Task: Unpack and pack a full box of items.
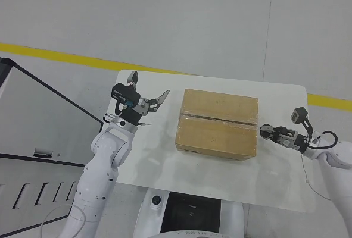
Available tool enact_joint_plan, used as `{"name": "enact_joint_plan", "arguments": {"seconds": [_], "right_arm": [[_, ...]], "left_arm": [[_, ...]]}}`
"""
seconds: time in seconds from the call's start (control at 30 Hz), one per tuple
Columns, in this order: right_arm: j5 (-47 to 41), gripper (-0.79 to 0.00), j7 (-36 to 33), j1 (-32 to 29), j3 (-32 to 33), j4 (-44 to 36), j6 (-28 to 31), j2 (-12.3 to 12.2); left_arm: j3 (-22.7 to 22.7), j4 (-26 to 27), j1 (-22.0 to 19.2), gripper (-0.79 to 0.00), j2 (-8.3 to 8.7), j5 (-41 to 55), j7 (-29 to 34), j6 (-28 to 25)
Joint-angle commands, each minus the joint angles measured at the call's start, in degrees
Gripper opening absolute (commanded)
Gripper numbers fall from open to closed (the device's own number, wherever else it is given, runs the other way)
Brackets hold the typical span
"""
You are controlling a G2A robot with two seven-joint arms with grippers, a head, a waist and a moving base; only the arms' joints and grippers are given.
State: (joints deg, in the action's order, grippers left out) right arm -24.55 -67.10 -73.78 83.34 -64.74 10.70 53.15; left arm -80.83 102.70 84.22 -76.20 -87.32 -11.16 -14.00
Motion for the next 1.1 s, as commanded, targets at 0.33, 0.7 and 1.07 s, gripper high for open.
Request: {"name": "enact_joint_plan", "arguments": {"seconds": [0.33,0.7,1.07], "right_arm": [[0.85,-0.785,0.84,1.17,-1.47,2.60,1.28,0.28],[0.76,-0.785,1.38,2.20,-2.73,4.28,2.39,0.63],[1.41,-0.785,1.65,3.31,-4.08,5.97,3.05,0.94]], "left_arm": [[0.00,0.00,0.00,0.000,0.00,0.00,0.00,0.00],[0.00,0.00,0.00,0.000,0.00,0.00,0.00,0.00],[0.00,0.00,0.00,0.000,0.00,0.00,0.00,0.00]]}}
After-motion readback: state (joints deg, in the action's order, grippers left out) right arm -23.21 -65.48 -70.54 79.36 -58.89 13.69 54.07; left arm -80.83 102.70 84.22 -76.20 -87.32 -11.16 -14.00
